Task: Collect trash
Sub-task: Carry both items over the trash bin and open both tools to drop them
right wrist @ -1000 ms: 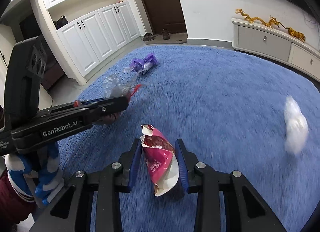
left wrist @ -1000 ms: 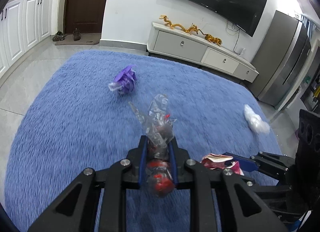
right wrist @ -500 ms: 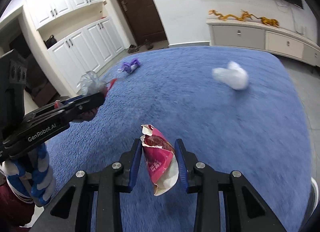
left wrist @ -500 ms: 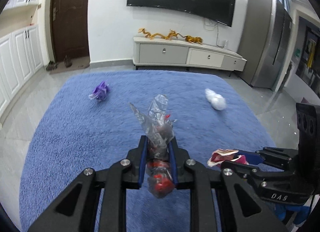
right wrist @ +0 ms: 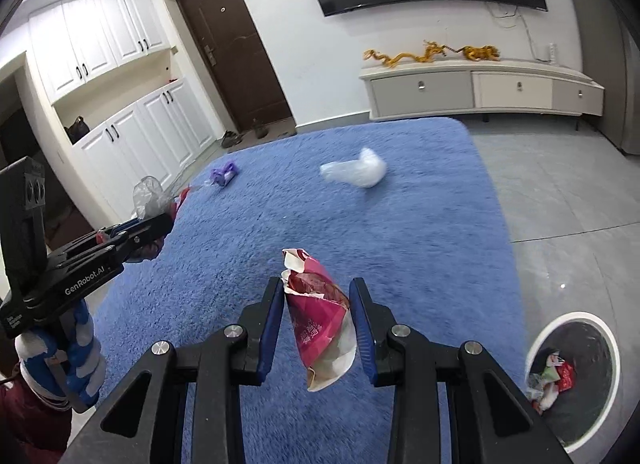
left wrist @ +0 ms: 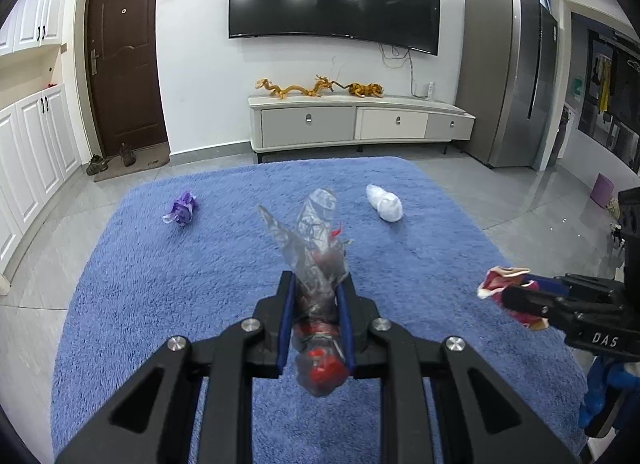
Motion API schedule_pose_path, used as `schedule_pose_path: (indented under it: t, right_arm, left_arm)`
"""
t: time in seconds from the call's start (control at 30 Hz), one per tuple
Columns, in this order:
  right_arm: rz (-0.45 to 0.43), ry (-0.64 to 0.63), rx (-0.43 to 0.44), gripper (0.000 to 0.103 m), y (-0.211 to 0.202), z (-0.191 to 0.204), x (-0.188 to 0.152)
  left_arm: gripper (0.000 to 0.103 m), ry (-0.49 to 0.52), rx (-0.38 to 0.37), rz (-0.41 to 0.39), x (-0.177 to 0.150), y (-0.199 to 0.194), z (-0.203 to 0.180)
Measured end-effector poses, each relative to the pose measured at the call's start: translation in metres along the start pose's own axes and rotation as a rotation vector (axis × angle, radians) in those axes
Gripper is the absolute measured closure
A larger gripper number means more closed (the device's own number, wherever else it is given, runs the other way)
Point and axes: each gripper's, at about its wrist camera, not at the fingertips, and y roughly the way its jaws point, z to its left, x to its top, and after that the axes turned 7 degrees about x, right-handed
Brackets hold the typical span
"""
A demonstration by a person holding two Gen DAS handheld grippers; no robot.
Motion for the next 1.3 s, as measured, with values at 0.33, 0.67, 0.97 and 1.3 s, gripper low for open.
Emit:
schedule_pose_path:
  t: [0.33, 0.67, 0.97, 1.3]
  right_arm:
    - [-0.024, 0.057, -0.033, 0.071, -0.026, -0.023, -0.017]
    - [-0.066, 0.130, -0.042, 0.071, -0.047, -0.054, -0.031]
    - [-0.136, 0.234, -0.115, 0.071, -0.083, -0.104, -0.050]
    - [-0.197, 0.392, -0.321, 0.071, -0.135, -0.187, -0.083]
  left_arm:
    - [0.084, 0.047, 0.006, 0.000, -0.002, -0.007, -0.020]
    - [0.084, 0.122, -0.024, 0.035, -0.003, 0.004, -0.056]
    - [0.084, 0.227, -0.115, 0.080, 0.005, 0.024, -0.117]
    - [0.084, 0.354, -0.317, 0.148, 0.021, 0.063, -0.240]
